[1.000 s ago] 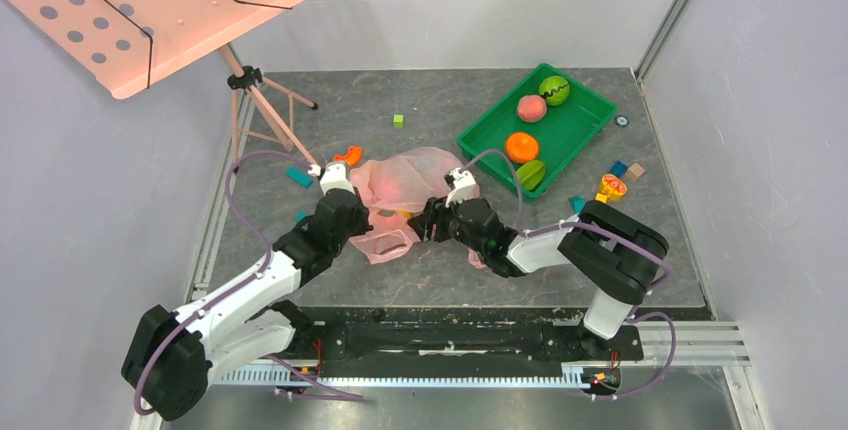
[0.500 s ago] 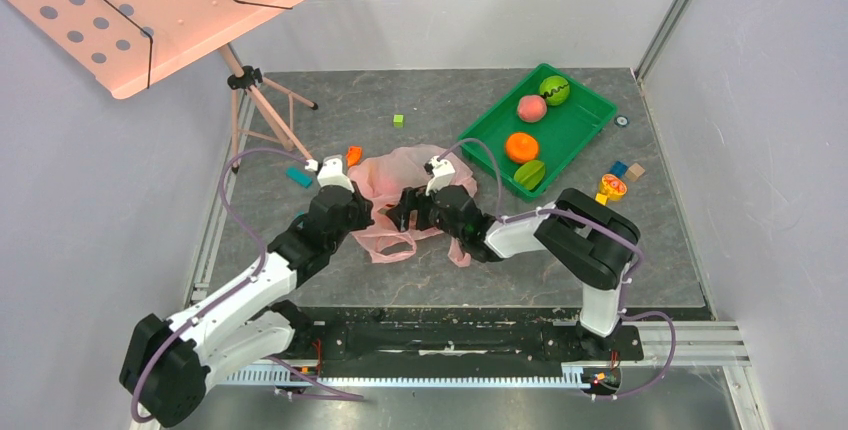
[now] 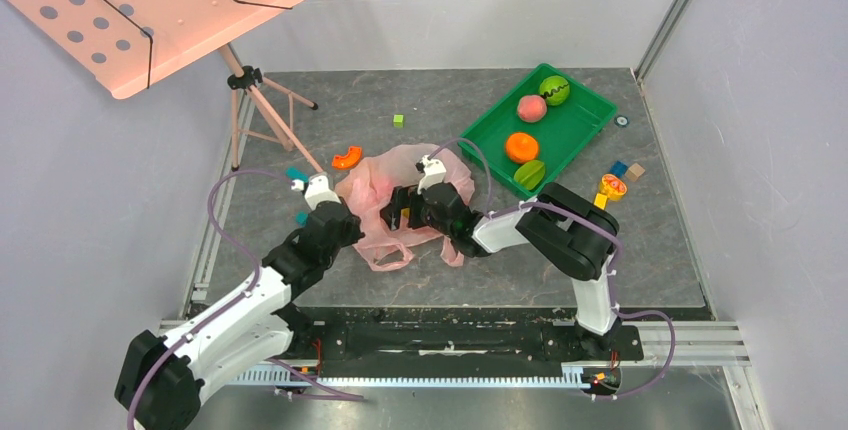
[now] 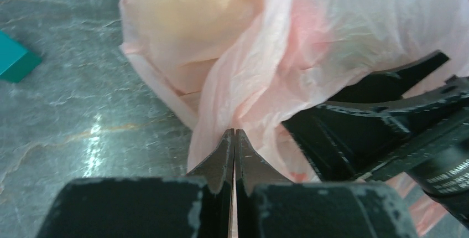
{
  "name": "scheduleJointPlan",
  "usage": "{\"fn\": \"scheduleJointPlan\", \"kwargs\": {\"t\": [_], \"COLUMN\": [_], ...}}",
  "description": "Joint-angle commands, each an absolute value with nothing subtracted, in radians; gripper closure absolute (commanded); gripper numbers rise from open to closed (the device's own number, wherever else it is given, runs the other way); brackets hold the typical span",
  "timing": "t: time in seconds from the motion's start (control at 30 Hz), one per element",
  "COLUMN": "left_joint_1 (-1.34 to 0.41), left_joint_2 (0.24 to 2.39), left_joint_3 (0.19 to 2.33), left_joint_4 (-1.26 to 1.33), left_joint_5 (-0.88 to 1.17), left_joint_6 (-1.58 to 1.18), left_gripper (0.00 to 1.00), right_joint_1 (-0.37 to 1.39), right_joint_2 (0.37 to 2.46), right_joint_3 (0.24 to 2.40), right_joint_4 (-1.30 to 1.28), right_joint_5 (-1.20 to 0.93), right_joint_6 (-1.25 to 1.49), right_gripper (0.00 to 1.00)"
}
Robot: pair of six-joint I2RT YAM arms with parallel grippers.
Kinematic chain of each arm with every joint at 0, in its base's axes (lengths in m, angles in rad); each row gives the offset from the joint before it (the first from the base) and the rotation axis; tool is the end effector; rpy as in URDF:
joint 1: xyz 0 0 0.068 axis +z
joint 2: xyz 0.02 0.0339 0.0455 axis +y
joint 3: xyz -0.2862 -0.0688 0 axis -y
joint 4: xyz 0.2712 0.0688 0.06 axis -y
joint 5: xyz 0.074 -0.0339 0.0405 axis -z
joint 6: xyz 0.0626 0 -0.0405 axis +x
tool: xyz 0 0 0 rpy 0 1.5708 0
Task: Take the fake fruits out of the plastic bag
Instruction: Take out the fake fruit from the plastic bag.
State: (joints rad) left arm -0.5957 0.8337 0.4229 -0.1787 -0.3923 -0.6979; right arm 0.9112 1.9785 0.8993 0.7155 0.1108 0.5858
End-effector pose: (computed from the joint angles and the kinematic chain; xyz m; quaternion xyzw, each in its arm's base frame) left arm 0.1871 -0.0979 0.1988 -0.1359 0.8593 -0.1413 0.4724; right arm 0.2761 0.3448 0.1170 -0.1021 0.8163 0.3523 0.4462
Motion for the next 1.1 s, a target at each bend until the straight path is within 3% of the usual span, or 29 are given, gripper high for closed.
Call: {"fn": "scheduleJointPlan", "kwargs": {"t": [0.0, 0.47, 1.07], "left_joint_1": [-0.591, -0.552, -0.536], "left_joint_2": [0.799, 1.157, 1.229], "left_joint_3": [0.382, 0.403, 0.397], "left_joint_4": [-0.197, 0.01, 0.073], "left_joint_5": [-0.506, -0.505, -0.463], "left_joint_6": [-0.817, -0.801, -0.759], "left_gripper": [0.97, 0.97, 0.97], "right_joint_1": [0.904, 0.899, 0.848], "right_joint_2": [1.999, 2.062, 1.992], "right_joint_3": [0.933, 0.954, 0.676], "right_joint_4": [0.723, 0.782, 1.311], "right_joint_5": [0.115, 0.047, -0.099], "right_joint_6": [0.592, 0.566, 0.696], "right_gripper": [0.02, 0.04, 0.32]}}
